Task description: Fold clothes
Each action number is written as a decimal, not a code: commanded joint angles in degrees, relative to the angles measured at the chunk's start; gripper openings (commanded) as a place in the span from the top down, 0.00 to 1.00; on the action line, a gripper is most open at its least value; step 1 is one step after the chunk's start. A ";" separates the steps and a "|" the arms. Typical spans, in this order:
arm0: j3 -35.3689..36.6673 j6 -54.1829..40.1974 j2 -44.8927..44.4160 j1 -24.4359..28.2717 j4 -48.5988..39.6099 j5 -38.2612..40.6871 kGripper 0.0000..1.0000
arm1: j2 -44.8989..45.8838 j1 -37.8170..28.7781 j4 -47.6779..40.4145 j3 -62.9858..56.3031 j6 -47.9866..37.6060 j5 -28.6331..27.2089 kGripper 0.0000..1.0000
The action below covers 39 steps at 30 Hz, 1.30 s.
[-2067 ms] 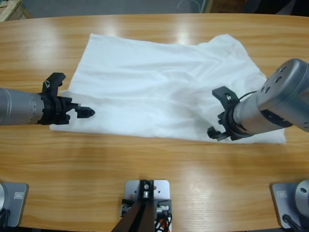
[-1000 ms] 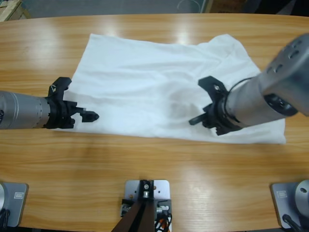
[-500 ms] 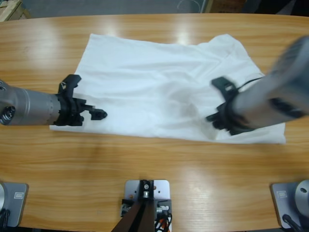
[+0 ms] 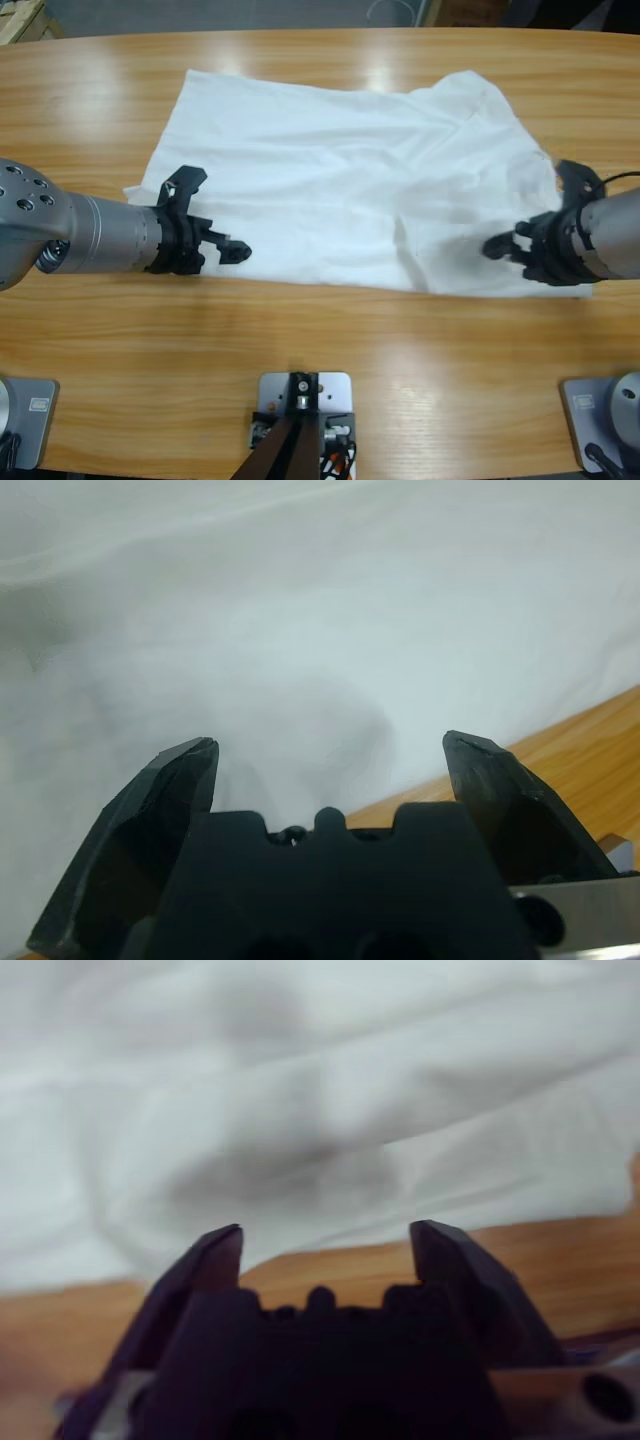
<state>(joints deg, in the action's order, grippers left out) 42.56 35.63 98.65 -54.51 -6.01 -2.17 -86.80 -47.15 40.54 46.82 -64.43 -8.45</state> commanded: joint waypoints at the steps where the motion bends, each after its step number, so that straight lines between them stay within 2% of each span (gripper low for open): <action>1: -0.04 2.09 1.99 -0.03 -0.05 -0.82 0.13 | 1.40 9.14 -0.01 -6.01 -4.85 0.73 0.37; 9: 0.16 1.90 1.73 2.92 -0.05 -0.82 0.12 | -2.59 15.14 -3.58 -7.40 -4.57 3.56 0.37; 18: 1.04 1.83 2.99 3.15 -0.05 -0.77 0.12 | -6.70 15.86 -6.88 -8.52 -3.57 4.41 0.37; 25: 1.16 2.07 3.66 3.16 0.02 -0.73 0.12 | -7.49 15.86 -6.95 -8.50 -1.39 3.20 0.53; 31: 1.11 2.02 3.66 3.16 -0.05 -0.65 0.12 | -7.07 15.86 -7.32 -8.50 0.09 1.93 0.92; 33: 0.97 1.98 3.75 3.15 -0.05 -0.65 0.12 | -6.53 15.77 -7.34 -8.50 0.48 1.77 1.00; 39: 0.84 2.04 3.83 3.18 -0.03 -0.38 0.12 | -4.96 14.59 -6.69 -8.35 0.78 0.56 1.00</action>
<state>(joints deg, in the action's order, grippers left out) 43.66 37.24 99.59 -51.83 -6.01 -2.37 -92.76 -32.26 34.01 39.40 -64.41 -6.07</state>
